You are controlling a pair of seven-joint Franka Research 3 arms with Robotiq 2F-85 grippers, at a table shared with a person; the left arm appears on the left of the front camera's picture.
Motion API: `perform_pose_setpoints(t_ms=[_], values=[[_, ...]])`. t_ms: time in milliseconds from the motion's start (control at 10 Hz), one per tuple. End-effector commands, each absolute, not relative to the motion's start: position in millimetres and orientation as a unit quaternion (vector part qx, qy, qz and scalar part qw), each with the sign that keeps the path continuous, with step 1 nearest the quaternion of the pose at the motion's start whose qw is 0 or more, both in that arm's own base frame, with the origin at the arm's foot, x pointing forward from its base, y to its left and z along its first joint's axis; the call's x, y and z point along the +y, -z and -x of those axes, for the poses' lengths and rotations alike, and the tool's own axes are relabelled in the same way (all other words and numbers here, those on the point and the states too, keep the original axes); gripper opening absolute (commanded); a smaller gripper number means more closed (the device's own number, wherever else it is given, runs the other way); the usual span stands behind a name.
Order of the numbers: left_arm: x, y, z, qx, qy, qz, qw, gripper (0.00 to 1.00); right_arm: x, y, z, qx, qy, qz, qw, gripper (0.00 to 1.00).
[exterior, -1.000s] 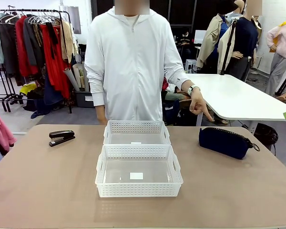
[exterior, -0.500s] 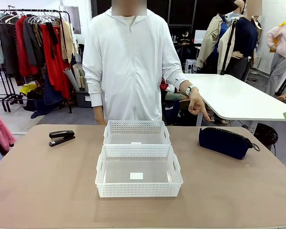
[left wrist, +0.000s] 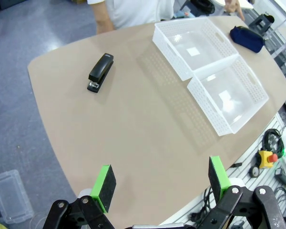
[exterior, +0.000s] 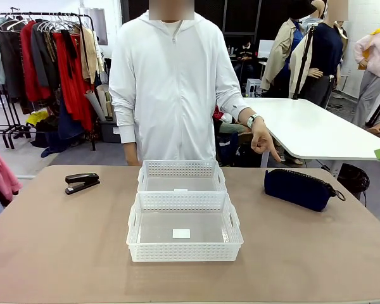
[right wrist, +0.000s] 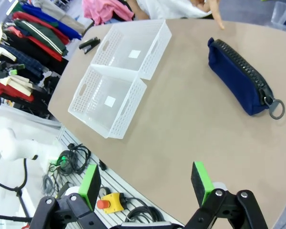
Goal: Distribute items into two baskets.
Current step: Pick up the Pencil pouch that the person points to.
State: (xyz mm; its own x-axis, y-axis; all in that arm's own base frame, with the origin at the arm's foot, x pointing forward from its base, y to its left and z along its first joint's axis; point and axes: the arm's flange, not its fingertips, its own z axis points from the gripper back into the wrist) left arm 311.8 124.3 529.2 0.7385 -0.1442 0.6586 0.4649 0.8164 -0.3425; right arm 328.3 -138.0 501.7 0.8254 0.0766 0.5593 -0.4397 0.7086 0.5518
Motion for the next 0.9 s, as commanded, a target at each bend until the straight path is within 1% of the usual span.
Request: perform_pose_setpoints(t_ms=[0, 200, 400, 500, 800], values=[[124.5, -528.9, -311.6, -0.319, 0.17, 0.251, 0.898, 1.0, -131.5, -497.8, -366.3, -0.222, -0.172, -0.318, 0.906, 1.0], [124.5, -528.9, -311.6, -0.319, 0.17, 0.251, 0.898, 1.0, -116.6, -485.3, -406.5, -0.191, -0.187, -0.282, 0.921, 1.0], [124.5, -528.9, -311.6, -0.319, 0.17, 0.251, 0.898, 1.0, -102.3, -472.3, -445.0, -0.162, -0.222, -0.239, 0.931, 1.0], [124.5, -528.9, -311.6, -0.319, 0.17, 0.251, 0.898, 1.0, -95.2, -465.6, -464.5, -0.155, -0.259, -0.224, 0.927, 1.0], [124.5, -528.9, -311.6, -0.319, 0.17, 0.251, 0.898, 1.0, -90.2, -445.0, -517.4, -0.109, -0.305, -0.188, 0.927, 1.0]])
